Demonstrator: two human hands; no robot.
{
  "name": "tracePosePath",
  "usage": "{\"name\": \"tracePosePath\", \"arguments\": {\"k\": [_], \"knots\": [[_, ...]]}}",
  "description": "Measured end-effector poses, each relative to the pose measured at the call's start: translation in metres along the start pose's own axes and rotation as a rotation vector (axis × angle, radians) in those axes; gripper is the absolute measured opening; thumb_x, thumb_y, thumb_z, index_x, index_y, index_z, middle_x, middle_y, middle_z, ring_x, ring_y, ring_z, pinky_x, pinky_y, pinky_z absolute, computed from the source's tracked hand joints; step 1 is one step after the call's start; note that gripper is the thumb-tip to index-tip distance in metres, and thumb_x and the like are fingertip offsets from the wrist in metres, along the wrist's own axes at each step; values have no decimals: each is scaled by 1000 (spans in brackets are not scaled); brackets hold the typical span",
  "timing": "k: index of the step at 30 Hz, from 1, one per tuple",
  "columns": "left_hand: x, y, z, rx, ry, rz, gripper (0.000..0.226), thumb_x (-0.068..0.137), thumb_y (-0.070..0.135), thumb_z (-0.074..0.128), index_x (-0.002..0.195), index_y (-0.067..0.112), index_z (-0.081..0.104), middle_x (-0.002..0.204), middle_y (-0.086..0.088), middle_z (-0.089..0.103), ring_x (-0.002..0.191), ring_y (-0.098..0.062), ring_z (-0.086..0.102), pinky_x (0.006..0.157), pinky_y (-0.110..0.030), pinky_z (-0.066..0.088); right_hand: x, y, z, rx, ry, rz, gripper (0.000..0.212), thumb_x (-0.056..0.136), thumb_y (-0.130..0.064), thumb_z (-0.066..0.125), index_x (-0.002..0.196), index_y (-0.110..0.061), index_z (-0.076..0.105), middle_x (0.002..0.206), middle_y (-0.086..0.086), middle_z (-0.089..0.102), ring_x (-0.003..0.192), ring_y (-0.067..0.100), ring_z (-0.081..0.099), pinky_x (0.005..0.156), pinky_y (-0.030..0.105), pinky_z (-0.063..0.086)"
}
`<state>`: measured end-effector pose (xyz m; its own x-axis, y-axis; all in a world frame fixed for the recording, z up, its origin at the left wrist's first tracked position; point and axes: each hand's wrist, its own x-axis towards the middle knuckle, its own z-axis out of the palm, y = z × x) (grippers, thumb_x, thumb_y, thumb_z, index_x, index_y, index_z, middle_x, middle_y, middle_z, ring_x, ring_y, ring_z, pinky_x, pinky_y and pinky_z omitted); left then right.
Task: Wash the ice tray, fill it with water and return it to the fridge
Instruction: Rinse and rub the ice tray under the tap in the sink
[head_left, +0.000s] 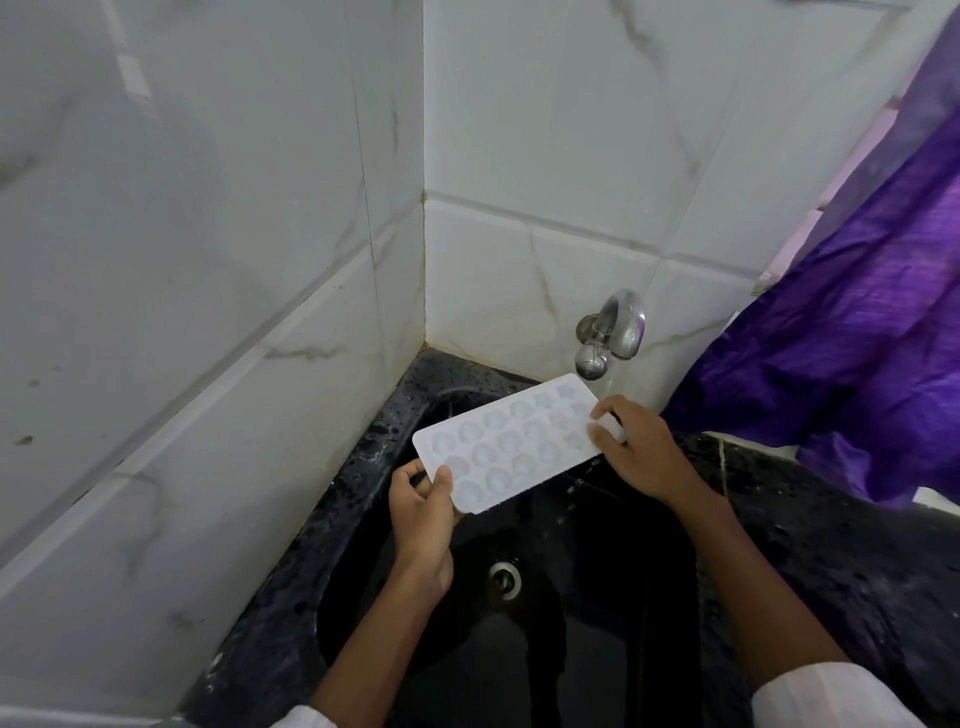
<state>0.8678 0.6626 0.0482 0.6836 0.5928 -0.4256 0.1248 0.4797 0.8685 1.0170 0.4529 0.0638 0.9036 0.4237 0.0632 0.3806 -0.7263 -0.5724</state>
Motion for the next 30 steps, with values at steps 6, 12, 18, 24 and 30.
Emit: {"name": "tracePosePath", "arguments": {"k": [6, 12, 18, 24, 30], "knots": [[2, 4, 4, 13, -15, 30, 19, 102, 8, 52, 121, 7, 50, 104, -2, 71, 89, -14, 71, 68, -32, 60, -1, -1, 2, -44, -73, 46, 30, 102, -32, 41, 131, -25, 50, 137, 2, 42, 124, 19, 44, 101, 27, 31], [0, 4, 5, 26, -25, 50, 16, 102, 8, 53, 117, 11, 50, 100, 1, 71, 85, -10, 70, 73, -36, 60, 2, 0, 1, -127, -178, 98, 37, 104, -35, 35, 137, -27, 51, 135, 1, 38, 122, 18, 45, 101, 25, 31], [-5, -3, 6, 20, -31, 47, 14, 102, 8, 53, 114, 15, 50, 100, 0, 71, 89, -13, 71, 81, -42, 61, 2, 2, 1, -217, -171, 84, 37, 104, -29, 33, 135, -21, 51, 136, 3, 40, 123, 22, 48, 107, 36, 36], [-6, -3, 10, 6, -8, 39, 14, 102, 9, 54, 106, 21, 50, 98, 3, 71, 93, -13, 70, 87, -44, 59, 4, 2, 2, -190, -155, 104, 34, 103, -37, 33, 131, -33, 51, 133, -1, 40, 116, 24, 51, 103, 41, 42], [-7, -4, 12, -5, -19, 27, 14, 101, 9, 54, 110, 20, 50, 97, 5, 72, 92, -12, 71, 89, -45, 59, 8, 3, -2, -220, -156, 80, 35, 103, -29, 35, 132, -22, 54, 134, 1, 43, 120, 19, 50, 105, 34, 38]]}}
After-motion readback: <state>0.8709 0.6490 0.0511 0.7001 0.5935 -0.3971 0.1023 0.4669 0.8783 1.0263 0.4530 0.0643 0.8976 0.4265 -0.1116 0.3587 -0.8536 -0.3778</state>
